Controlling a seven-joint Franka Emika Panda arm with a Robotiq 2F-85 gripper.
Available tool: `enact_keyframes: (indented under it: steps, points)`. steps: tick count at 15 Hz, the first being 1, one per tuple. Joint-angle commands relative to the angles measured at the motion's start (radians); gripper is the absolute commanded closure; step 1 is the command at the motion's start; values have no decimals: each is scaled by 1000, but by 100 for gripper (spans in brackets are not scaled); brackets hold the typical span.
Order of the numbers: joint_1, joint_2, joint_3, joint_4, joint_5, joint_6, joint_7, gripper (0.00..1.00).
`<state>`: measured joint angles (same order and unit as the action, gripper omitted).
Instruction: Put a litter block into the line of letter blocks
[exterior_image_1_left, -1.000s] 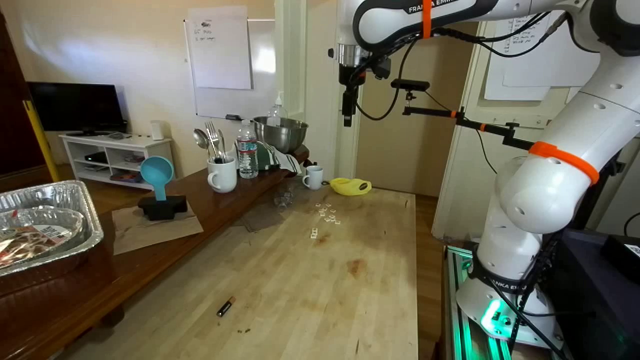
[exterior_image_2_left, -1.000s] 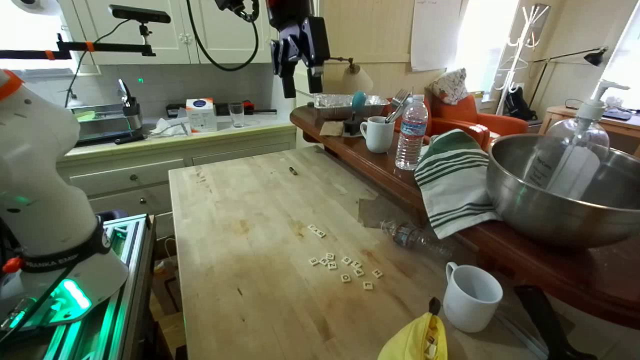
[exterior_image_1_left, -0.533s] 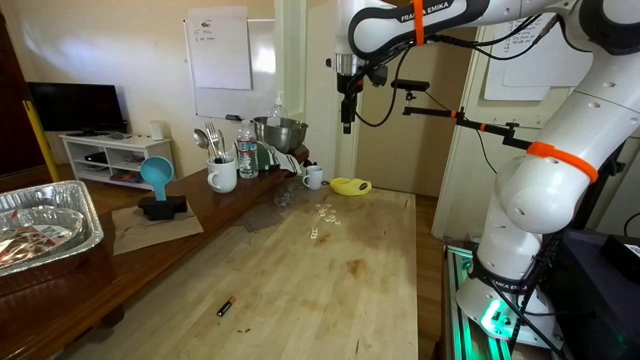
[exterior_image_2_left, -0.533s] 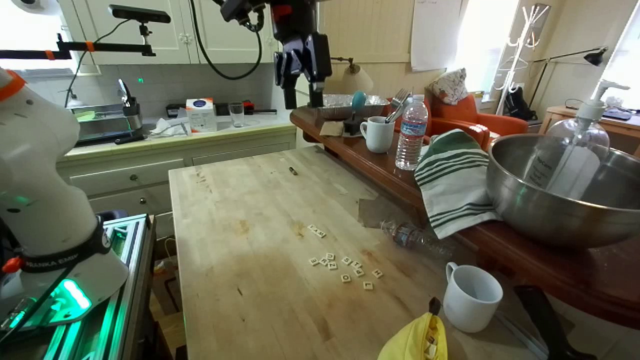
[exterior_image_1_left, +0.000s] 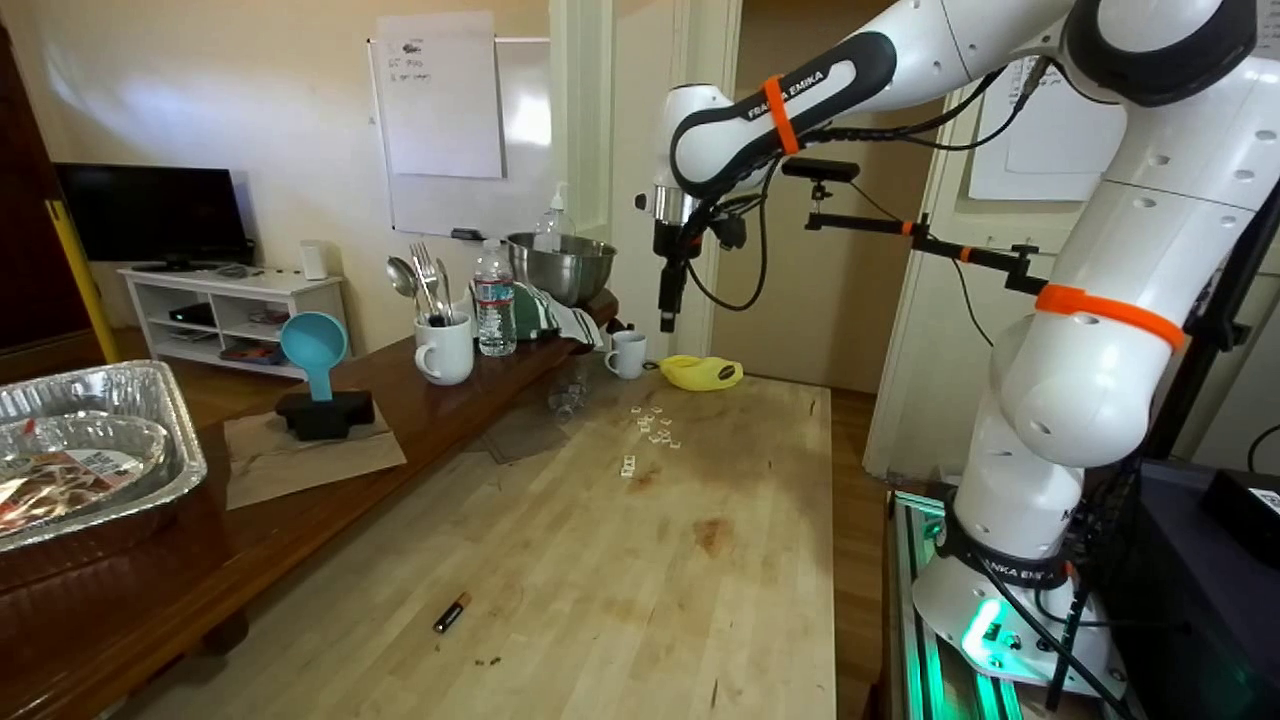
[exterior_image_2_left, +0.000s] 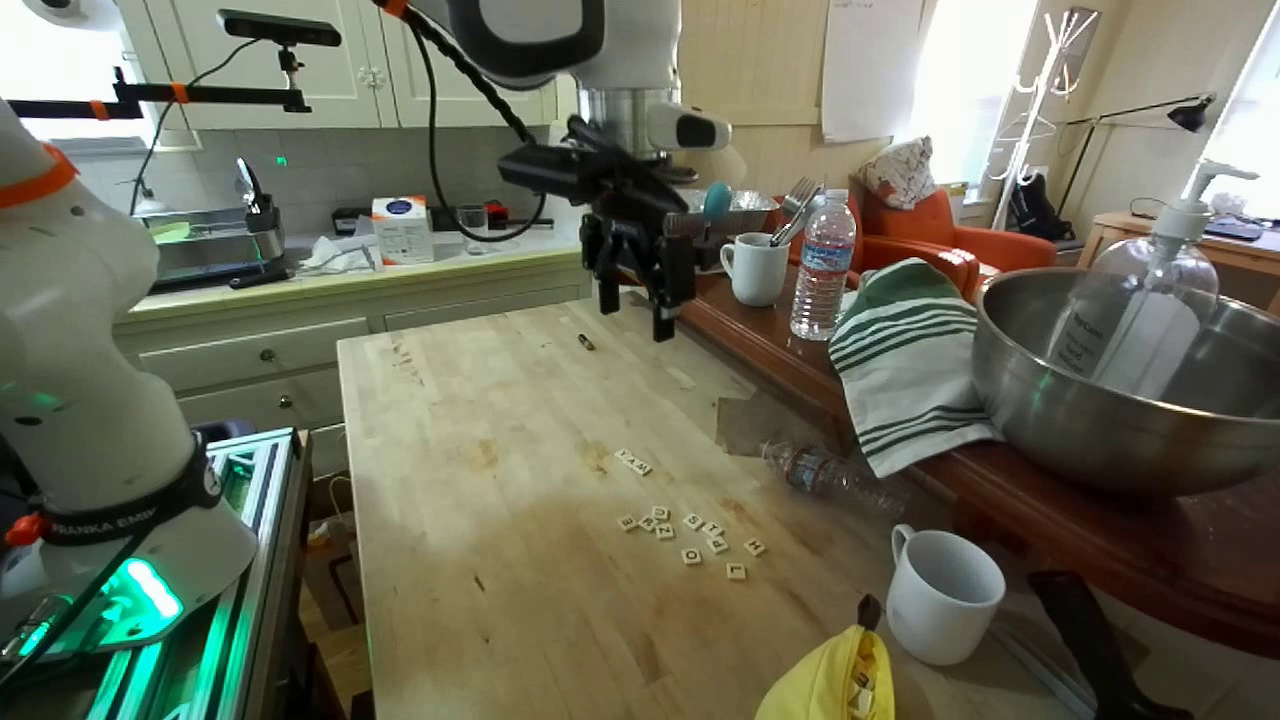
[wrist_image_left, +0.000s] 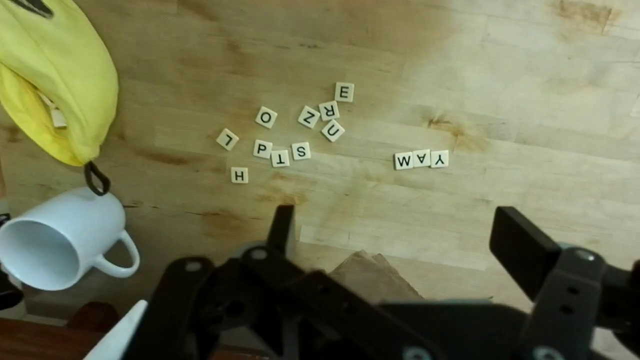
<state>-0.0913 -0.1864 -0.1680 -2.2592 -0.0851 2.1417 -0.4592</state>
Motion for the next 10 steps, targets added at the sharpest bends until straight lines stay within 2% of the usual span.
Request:
enact_keyframes:
  steps: [1,4,5,6,10]
  points:
    - [11,35,-33,-59,132,129,-137,0]
    - [-2,87,-39,-59,178,141,-206,0]
    - [-19,115,-24,-31,114,95,-101,0]
    - [-13,70,-23,-54,137,117,-149,0]
    - [-22,108,-20,-46,133,117,-126,0]
